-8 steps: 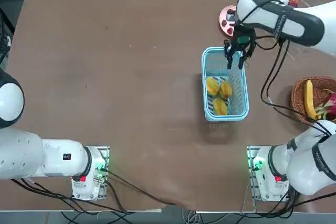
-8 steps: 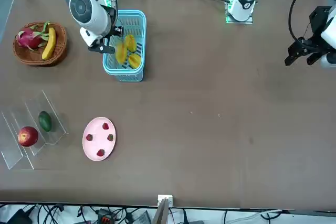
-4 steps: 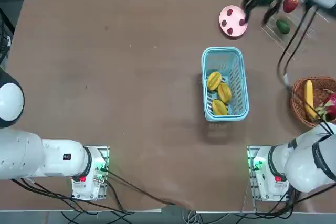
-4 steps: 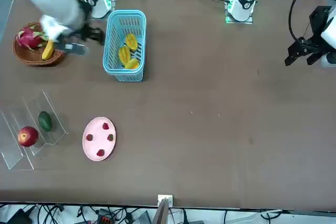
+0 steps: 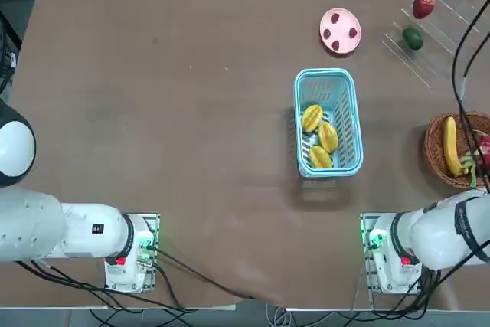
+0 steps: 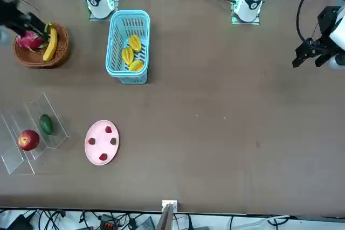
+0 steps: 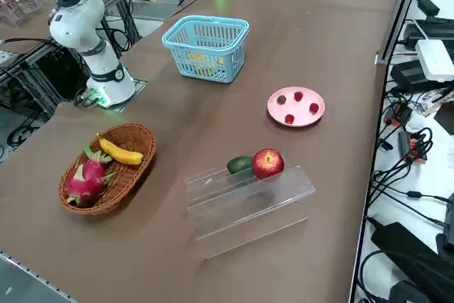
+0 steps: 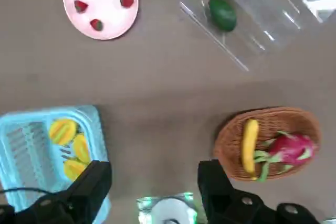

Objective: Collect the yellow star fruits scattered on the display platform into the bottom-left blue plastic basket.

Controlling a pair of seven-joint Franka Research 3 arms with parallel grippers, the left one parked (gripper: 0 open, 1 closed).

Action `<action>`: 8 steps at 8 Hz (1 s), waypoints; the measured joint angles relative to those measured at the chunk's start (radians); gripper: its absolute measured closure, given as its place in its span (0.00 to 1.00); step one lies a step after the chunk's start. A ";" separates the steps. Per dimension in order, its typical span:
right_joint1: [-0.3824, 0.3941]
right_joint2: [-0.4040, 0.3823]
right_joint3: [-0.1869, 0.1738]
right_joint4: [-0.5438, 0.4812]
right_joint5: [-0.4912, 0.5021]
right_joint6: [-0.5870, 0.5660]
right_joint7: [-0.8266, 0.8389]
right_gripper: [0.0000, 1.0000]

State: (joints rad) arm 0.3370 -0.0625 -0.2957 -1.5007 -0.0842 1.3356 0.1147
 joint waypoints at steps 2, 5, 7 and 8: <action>-0.017 -0.022 -0.009 0.024 0.000 -0.039 -0.085 0.00; -0.007 -0.022 0.040 0.024 -0.002 -0.039 -0.088 0.00; -0.065 0.004 0.093 0.023 0.004 -0.033 -0.076 0.00; -0.166 0.021 0.193 0.023 0.005 -0.021 -0.075 0.00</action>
State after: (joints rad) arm 0.1706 -0.0411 -0.1023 -1.4776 -0.0788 1.3144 0.0392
